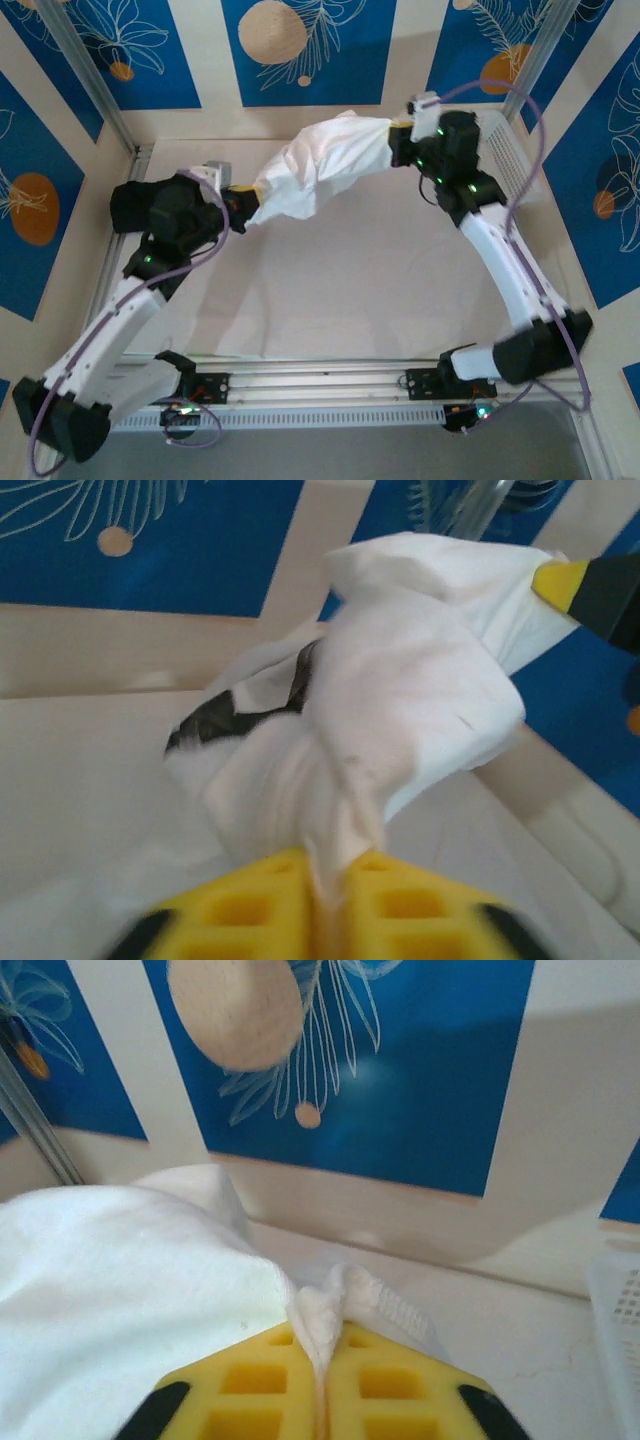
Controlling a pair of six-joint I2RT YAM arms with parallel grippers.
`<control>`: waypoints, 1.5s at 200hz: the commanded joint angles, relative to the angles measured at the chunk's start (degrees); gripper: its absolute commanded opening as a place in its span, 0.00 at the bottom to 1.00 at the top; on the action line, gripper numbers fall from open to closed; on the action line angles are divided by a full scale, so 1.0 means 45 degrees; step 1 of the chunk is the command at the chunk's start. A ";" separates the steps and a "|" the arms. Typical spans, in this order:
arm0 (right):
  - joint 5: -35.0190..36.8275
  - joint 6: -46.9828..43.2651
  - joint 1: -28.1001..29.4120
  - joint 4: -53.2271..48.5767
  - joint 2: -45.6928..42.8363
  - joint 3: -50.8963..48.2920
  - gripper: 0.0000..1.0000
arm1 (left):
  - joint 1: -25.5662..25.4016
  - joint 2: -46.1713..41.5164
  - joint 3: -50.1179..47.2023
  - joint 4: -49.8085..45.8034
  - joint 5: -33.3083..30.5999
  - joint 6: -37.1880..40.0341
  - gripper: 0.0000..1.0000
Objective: Fold the inside-out t-shirt
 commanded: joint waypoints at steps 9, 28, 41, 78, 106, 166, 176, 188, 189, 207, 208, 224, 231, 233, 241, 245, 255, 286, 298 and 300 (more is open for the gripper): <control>0.0408 0.0786 0.0031 -0.0703 -0.0858 -0.3663 0.31 | -0.0552 -0.1241 -0.2465 -0.1949 0.0890 0.0379 0.48; 0.1156 0.1156 0.0009 -0.1337 -0.2048 -0.5571 0.46 | -0.0607 -0.2212 -0.3542 -0.2865 0.0645 0.0253 0.64; 0.0817 0.1579 0.0057 -0.1381 -0.2745 -0.6530 0.53 | -0.0593 -0.2617 -0.3940 -0.3063 0.0065 0.0094 0.71; 0.0008 0.2654 0.1336 -0.0395 -0.2427 -0.7509 0.63 | -0.0602 -0.0774 -0.3800 -0.1870 -0.0358 -0.0802 0.76; 0.0840 0.2667 0.2870 -0.0422 -0.0202 -0.6549 0.66 | -0.0939 0.2394 -0.2637 -0.1125 -0.0243 -0.0794 0.75; 0.1677 0.3435 0.2240 -0.0964 0.3076 -0.5009 0.67 | -0.2266 0.8154 0.0895 -0.0872 -0.0814 0.0371 0.76; 0.1584 0.3433 0.2089 -0.0777 0.3400 -0.4914 0.67 | -0.2428 0.8938 0.1453 -0.0805 -0.0804 0.0384 0.76; 0.1501 0.3391 0.1908 -0.0646 0.3816 -0.4737 0.67 | -0.2571 0.9767 0.2199 -0.0848 -0.0608 0.0420 0.75; 0.1483 0.3382 0.1887 -0.0640 0.3847 -0.4724 0.67 | -0.2583 0.9817 0.2274 -0.0848 -0.0594 0.0431 0.75; 0.1058 0.3224 0.1634 -0.0419 0.4381 -0.4458 0.64 | -0.2681 1.0962 0.3183 -0.0939 -0.0405 0.0451 0.74; 0.1038 0.3221 0.1614 -0.0399 0.4403 -0.4447 0.64 | -0.2677 1.1020 0.3225 -0.0952 -0.0385 0.0456 0.74; 0.0723 0.3073 0.1426 -0.0229 0.4609 -0.4363 0.54 | -0.2730 1.1916 0.3987 -0.1058 -0.0285 0.0515 0.72; 0.0605 0.3016 0.1352 -0.0191 0.4652 -0.4358 0.46 | -0.2726 1.2311 0.4345 -0.1125 -0.0198 0.0538 0.69; 0.0567 0.2996 0.1328 -0.0186 0.4658 -0.4358 0.44 | -0.2725 1.2401 0.4454 -0.1143 -0.0177 0.0539 0.68; 0.0430 0.2949 0.1286 -0.0170 0.4621 -0.4358 0.36 | -0.2726 1.2800 0.4883 -0.1332 -0.0050 0.0559 0.63; 0.0404 0.2906 0.1253 -0.0148 0.4586 -0.4391 0.33 | -0.2726 1.2988 0.5067 -0.1401 0.0040 0.0559 0.61; 0.0335 0.2859 0.1220 -0.0106 0.4452 -0.4499 0.27 | -0.2725 1.3370 0.5426 -0.1502 0.0156 0.0512 0.53; 0.0173 0.2545 0.1162 0.0096 0.3502 -0.4969 0.09 | -0.2632 1.3739 0.6119 -0.1451 0.0314 0.0480 0.18; 0.0046 0.2425 0.1125 0.0238 0.2945 -0.5250 0.03 | -0.2508 1.3670 0.6296 -0.1416 0.0364 0.0516 0.08; 0.0017 0.2418 0.1129 0.0268 0.2820 -0.5284 0.03 | -0.2475 1.3635 0.6324 -0.1425 0.0374 0.0519 0.06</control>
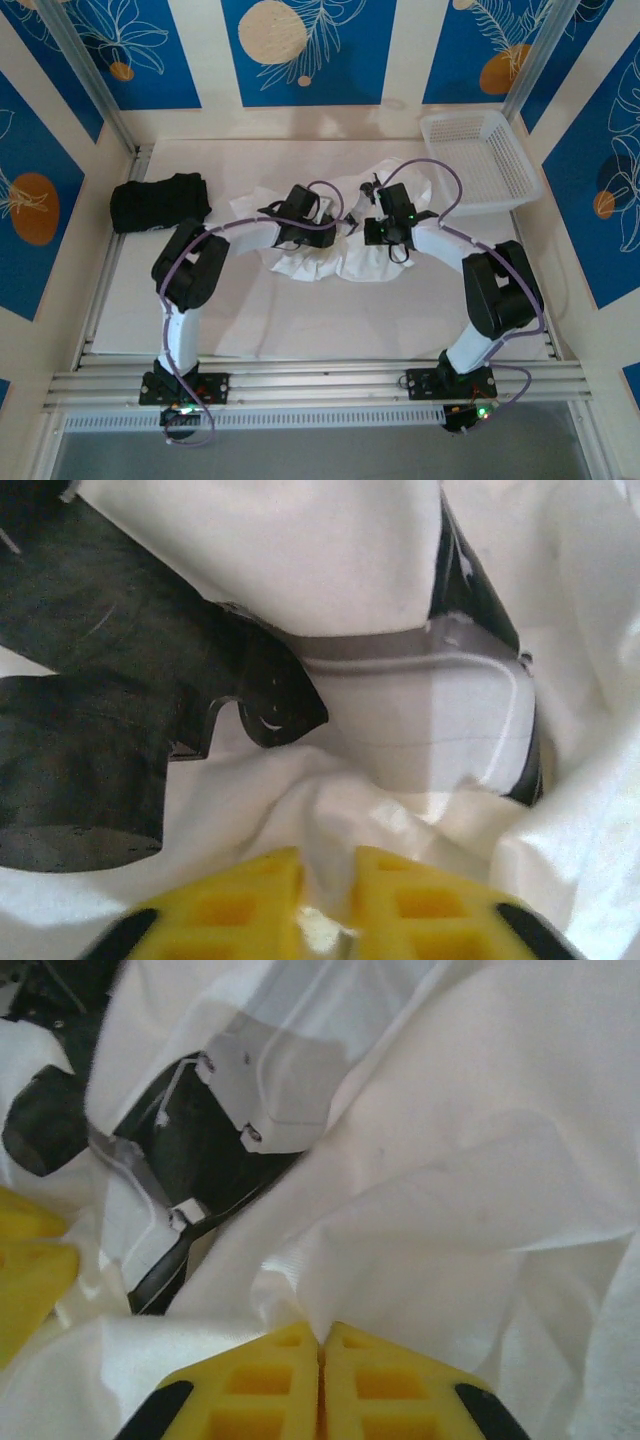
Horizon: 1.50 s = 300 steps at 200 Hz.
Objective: Fold the inside-out t-shirt
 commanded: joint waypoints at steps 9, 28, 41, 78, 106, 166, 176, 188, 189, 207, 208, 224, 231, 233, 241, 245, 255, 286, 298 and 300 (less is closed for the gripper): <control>-0.0636 -0.0376 -0.0104 0.0575 -0.1829 -0.0682 0.00 | 0.0275 -0.0186 0.0825 -0.0151 0.0472 0.0129 0.00; -0.0914 -0.0527 -0.0173 0.0756 -0.2994 -0.1137 0.00 | 0.0548 -0.1005 0.0679 -0.0103 0.0518 0.0180 0.00; -0.1161 -0.0738 -0.0235 0.0815 -0.3854 -0.1369 0.00 | 0.0712 -0.1927 0.0409 -0.0041 0.0556 0.0208 0.00; -0.1984 -0.1424 -0.0461 0.0845 -0.6265 -0.1759 0.00 | 0.1051 -0.5387 -0.0379 -0.0575 0.0217 0.0675 0.00; -0.2745 -0.1533 -0.0571 0.1090 -0.7593 -0.2019 0.00 | 0.1315 -0.8034 -0.1121 -0.0963 -0.0606 0.0936 0.00; -0.2942 0.0578 -0.0041 0.0406 -0.8798 -0.4012 0.00 | 0.1441 -1.0833 -0.2939 -0.1631 -0.1321 0.0674 0.00; -0.2213 0.0919 0.0122 -0.0178 -0.9093 -0.4402 0.00 | 0.1474 -1.1208 -0.3260 -0.1793 -0.1848 0.0504 0.00; -0.1532 0.1232 0.0083 -0.0901 -0.9523 -0.4812 0.00 | 0.1645 -1.1656 -0.3645 -0.1938 -0.2341 0.0320 0.00; -0.1479 0.1258 0.0087 -0.0951 -0.9605 -0.4837 0.00 | 0.1659 -1.1681 -0.3673 -0.1951 -0.2357 0.0304 0.00; -0.0545 0.1538 -0.0152 -0.1732 -1.0475 -0.5140 0.00 | 0.1938 -1.1857 -0.3838 -0.2390 -0.2755 0.0295 0.00; -0.0517 0.1557 -0.0177 -0.1767 -1.0545 -0.5138 0.00 | 0.1943 -1.1841 -0.3838 -0.2411 -0.2759 0.0291 0.00; -0.0350 0.1496 -0.0504 -0.1979 -1.1273 -0.4964 0.00 | 0.1986 -1.1473 -0.3737 -0.2792 -0.2859 0.0475 0.00; -0.0192 0.1386 -0.0636 -0.2077 -1.1409 -0.4753 0.00 | 0.1986 -1.1246 -0.3662 -0.2921 -0.2871 0.0516 0.00; -0.0141 0.1343 -0.0662 -0.2100 -1.1429 -0.4693 0.00 | 0.1986 -1.1162 -0.3652 -0.2936 -0.2863 0.0521 0.00; 0.0063 0.1186 -0.0806 -0.2205 -1.1436 -0.4407 0.00 | 0.1985 -1.0916 -0.3604 -0.2945 -0.2914 0.0522 0.00; 0.0161 0.1123 -0.0873 -0.2246 -1.1385 -0.4270 0.00 | 0.1986 -1.0819 -0.3585 -0.2931 -0.2962 0.0522 0.00; 0.0309 0.1031 -0.1043 -0.2284 -1.1205 -0.4052 0.00 | 0.2000 -1.0604 -0.3519 -0.2864 -0.3129 0.0522 0.00; 0.0839 0.0797 -0.1793 -0.2755 -1.0491 -0.3507 0.00 | 0.2436 -1.0339 -0.3252 -0.2896 -0.3405 0.0282 0.00; 0.1092 0.0758 -0.2220 -0.2863 -1.0496 -0.3396 0.00 | 0.2632 -1.0462 -0.3348 -0.2793 -0.3376 0.0054 0.00; 0.1147 0.0771 -0.2293 -0.2887 -1.0503 -0.3383 0.00 | 0.2660 -1.0497 -0.3373 -0.2777 -0.3356 0.0000 0.00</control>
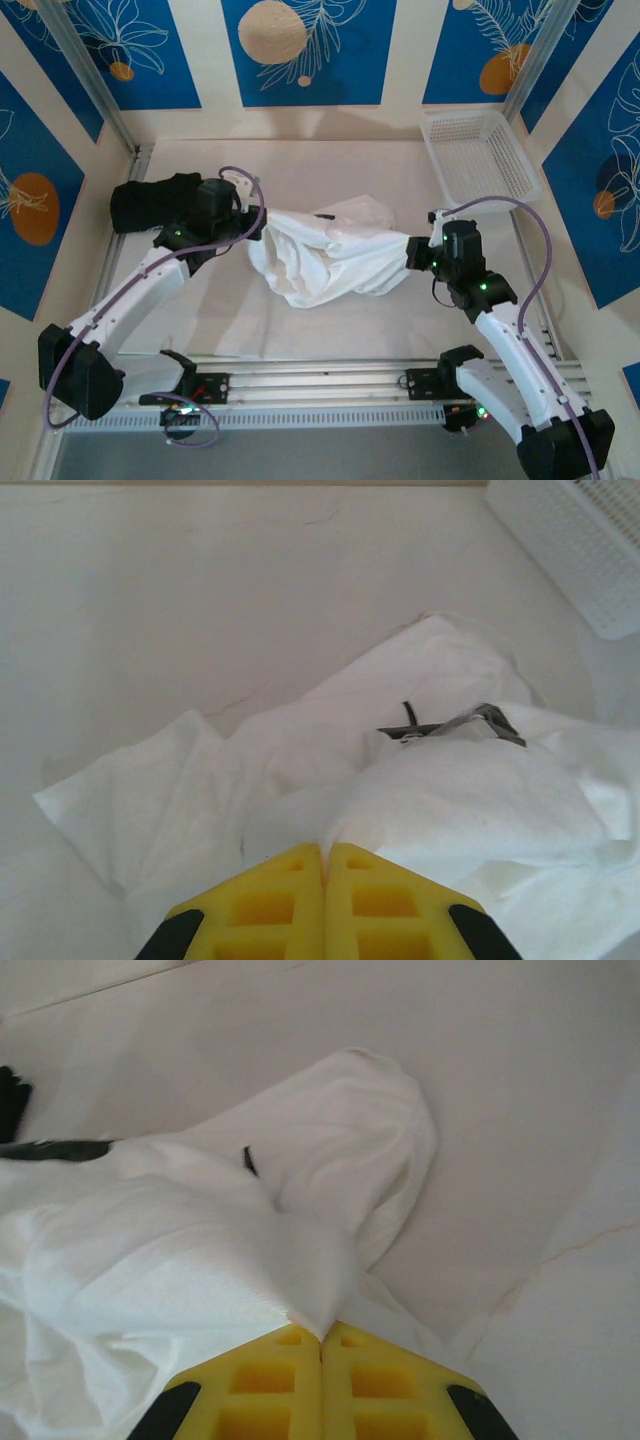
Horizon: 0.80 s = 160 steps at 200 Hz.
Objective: Fold the inside-out t-shirt
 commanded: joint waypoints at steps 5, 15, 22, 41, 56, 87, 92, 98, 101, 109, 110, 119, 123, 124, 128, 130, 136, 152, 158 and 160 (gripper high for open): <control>0.1011 -0.0210 -0.0849 -0.0590 0.0041 0.0555 0.00 | 0.0506 -0.0304 0.0365 0.0078 -0.0307 -0.0576 0.00; 0.1013 -0.0131 -0.1184 -0.0545 0.0103 0.0600 0.00 | 0.0567 -0.0416 0.0187 0.0269 -0.0002 -0.0718 0.00; 0.0912 -0.0067 -0.1334 -0.0476 0.0186 0.0602 0.00 | 0.0567 -0.0437 0.0071 0.0408 0.0334 -0.0780 0.00; 0.0617 0.0006 -0.1297 -0.0264 0.0737 0.0543 0.00 | 0.0557 -0.0405 -0.0358 0.1073 0.1916 -0.1098 0.00; 0.0358 -0.0176 -0.1109 -0.0311 0.1308 0.0627 0.03 | 0.0547 -0.0321 -0.0529 0.1523 0.3136 -0.1460 0.00; 0.0980 -0.1089 0.0169 -0.0574 0.1651 0.0857 0.31 | 0.0528 -0.0451 -0.0502 0.1716 0.4213 -0.1725 0.00; 0.1064 -0.1326 0.0571 -0.0463 0.1519 0.0824 0.35 | 0.0537 -0.0490 -0.0492 0.1717 0.4282 -0.1742 0.00; 0.1096 -0.1659 0.1091 -0.0254 0.1365 0.0771 0.38 | 0.0530 -0.0513 -0.0463 0.1682 0.4359 -0.1750 0.00; 0.1092 -0.1867 0.1402 -0.0131 0.1305 0.0741 0.39 | 0.0533 -0.0530 -0.0443 0.1662 0.4396 -0.1766 0.00; 0.1191 -0.2318 0.2260 0.0302 0.1162 0.0585 0.43 | 0.0528 -0.0581 -0.0386 0.1593 0.4539 -0.1791 0.00; 0.1223 -0.2375 0.2353 0.0387 0.1148 0.0583 0.44 | 0.0518 -0.0578 -0.0384 0.1584 0.4547 -0.1788 0.00; 0.1529 -0.2955 0.3396 0.0975 0.1185 0.0431 0.48 | 0.0528 -0.0631 -0.0354 0.1579 0.4669 -0.1823 0.00; 0.1721 -0.3261 0.3833 0.1226 0.1270 0.0378 0.50 | 0.0528 -0.0661 -0.0352 0.1603 0.4700 -0.1841 0.00; 0.1762 -0.3344 0.3940 0.1279 0.1310 0.0362 0.50 | 0.0528 -0.0667 -0.0357 0.1609 0.4706 -0.1842 0.00; 0.1939 -0.3674 0.4328 0.1514 0.1435 0.0324 0.52 | 0.0528 -0.0702 -0.0373 0.1651 0.4728 -0.1866 0.00; 0.2022 -0.3841 0.4508 0.1621 0.1532 0.0321 0.53 | 0.0528 -0.0709 -0.0379 0.1682 0.4730 -0.1874 0.00; 0.2291 -0.4314 0.5051 0.1903 0.1826 0.0308 0.57 | 0.0528 -0.0745 -0.0415 0.1744 0.4734 -0.1919 0.00; 0.3063 -0.5302 0.6031 0.2608 0.2833 0.0431 0.68 | 0.0528 -0.0755 -0.0383 0.1773 0.4799 -0.1998 0.00; 0.3363 -0.5568 0.6196 0.2927 0.3231 0.0456 0.70 | 0.0523 -0.0750 -0.0351 0.1749 0.4871 -0.2001 0.00; 0.3399 -0.5638 0.6225 0.3044 0.3363 0.0462 0.70 | 0.0522 -0.0750 -0.0345 0.1756 0.4898 -0.2000 0.00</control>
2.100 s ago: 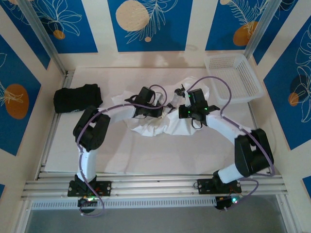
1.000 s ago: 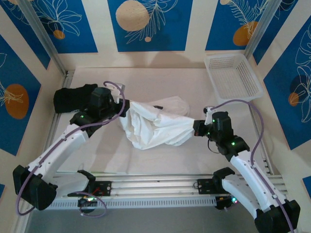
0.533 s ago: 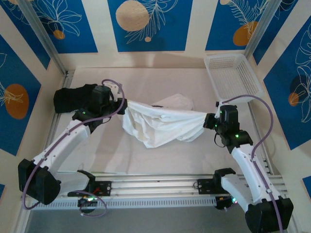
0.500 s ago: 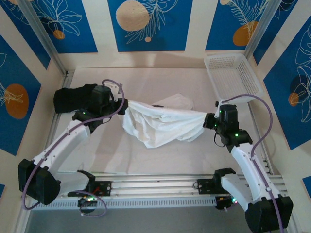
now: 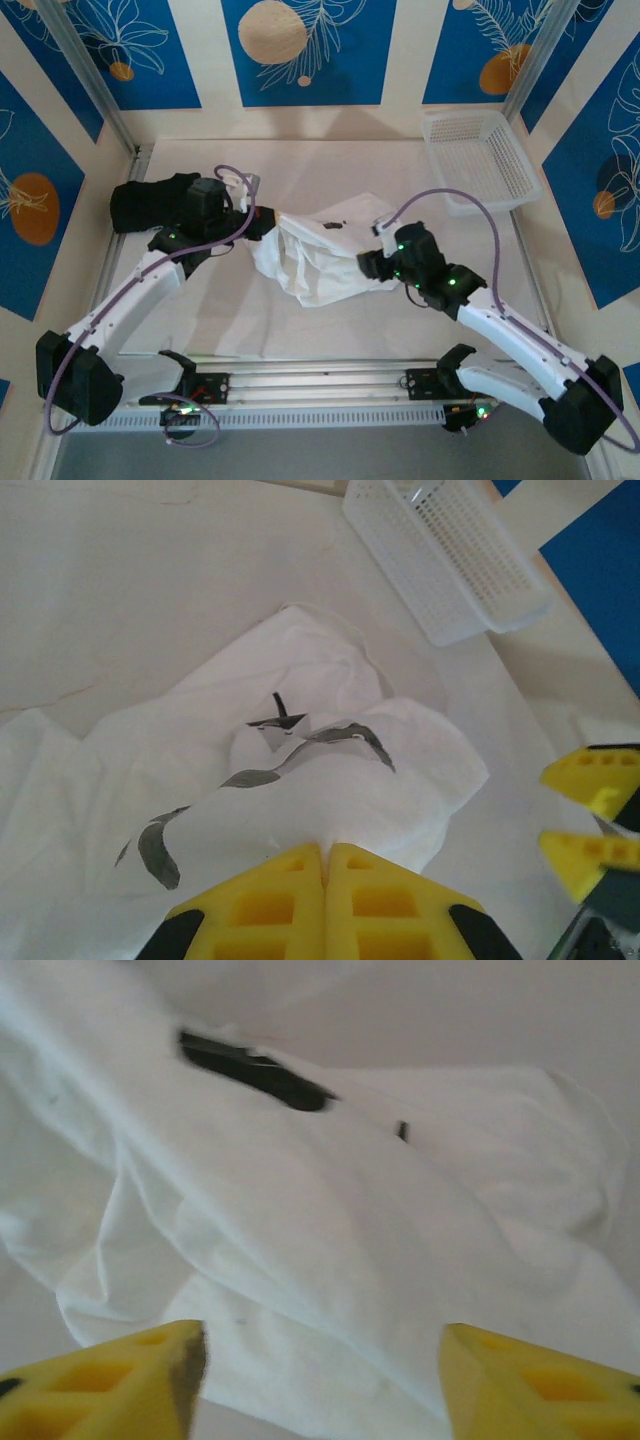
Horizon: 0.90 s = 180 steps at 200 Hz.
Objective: Fold the inside-out t-shirt
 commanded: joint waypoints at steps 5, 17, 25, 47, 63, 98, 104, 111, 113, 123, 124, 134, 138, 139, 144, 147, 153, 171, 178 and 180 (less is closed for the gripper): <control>0.1552 -0.2312 0.0866 0.1851 0.1602 0.0128 0.72 | 0.0057 -0.0312 0.0172 0.0480 0.0669 -0.0208 0.00; 0.1448 -0.2679 0.0848 0.2608 0.2378 0.0178 0.74 | 0.0047 -0.0308 0.0192 0.0542 0.0681 -0.0207 0.00; 0.1255 -0.2923 0.0780 0.3144 0.2891 0.0229 0.75 | 0.0048 -0.0312 0.0212 0.0558 0.0676 -0.0200 0.00; 0.0894 -0.2785 0.0131 0.4402 0.4474 0.0652 0.72 | 0.0056 -0.0255 0.0275 0.0556 0.0744 -0.0072 0.00; -0.0399 -0.2141 -0.0884 0.4444 0.5264 0.1300 0.57 | 0.0066 -0.0197 0.0289 0.0472 0.0441 0.0083 0.00; -0.6111 -0.0714 -0.2694 0.2975 0.4960 0.2356 0.01 | 0.0066 -0.0060 0.0074 0.0288 -0.2392 0.0558 0.00; -0.7582 -0.0204 -0.3083 0.2646 0.4940 0.2540 0.00 | 0.0067 0.0025 0.0019 0.0307 -0.2963 0.0637 0.00; -0.9087 0.0383 -0.3473 0.2327 0.4991 0.2782 0.00 | 0.0060 0.0167 -0.0073 0.0480 -0.3441 0.0786 0.01; -0.9542 0.0565 -0.3587 0.2248 0.5000 0.2856 0.00 | 0.0050 0.0201 -0.0106 0.0545 -0.3539 0.0846 0.03; -1.1046 0.1223 -0.3882 0.2009 0.5076 0.3123 0.00 | 0.0048 0.0506 -0.0206 0.0828 -0.3936 0.1125 0.08; -1.1167 0.1286 -0.3900 0.1982 0.5079 0.3132 0.00 | 0.0047 0.0548 -0.0207 0.0834 -0.3968 0.1152 0.09; -1.1861 0.1782 -0.4009 0.1809 0.5077 0.3284 0.00 | 0.0039 0.0892 -0.0191 0.0904 -0.4316 0.1447 0.14; -1.2043 0.2025 -0.4073 0.1753 0.5081 0.3338 0.00 | 0.0000 0.1005 -0.0174 0.0856 -0.4442 0.1545 0.17; -1.2076 0.2077 -0.4093 0.1746 0.5072 0.3347 0.00 | -0.0006 0.1022 -0.0172 0.0848 -0.4466 0.1567 0.18; -1.2322 0.2397 -0.4168 0.1744 0.5113 0.3408 0.00 | -0.0063 0.1123 -0.0122 0.0798 -0.4586 0.1711 0.23; -1.2484 0.2622 -0.4242 0.1772 0.5134 0.3429 0.00 | -0.0104 0.1152 -0.0117 0.0759 -0.4646 0.1827 0.26; -1.2842 0.3079 -0.4381 0.1899 0.5204 0.3467 0.00 | -0.0279 0.1127 -0.0144 0.0699 -0.4867 0.2046 0.32; -1.3591 0.4018 -0.4703 0.2139 0.5484 0.3595 0.00 | -0.1060 0.0620 -0.0545 0.0938 -0.5948 0.2963 0.45; -1.3562 0.4108 -0.4716 0.1968 0.5584 0.3708 0.00 | -0.1414 0.0301 -0.0733 0.1059 -0.6435 0.3218 0.49; -1.3527 0.4128 -0.4718 0.1885 0.5617 0.3762 0.00 | -0.1481 0.0200 -0.0794 0.1085 -0.6534 0.3276 0.50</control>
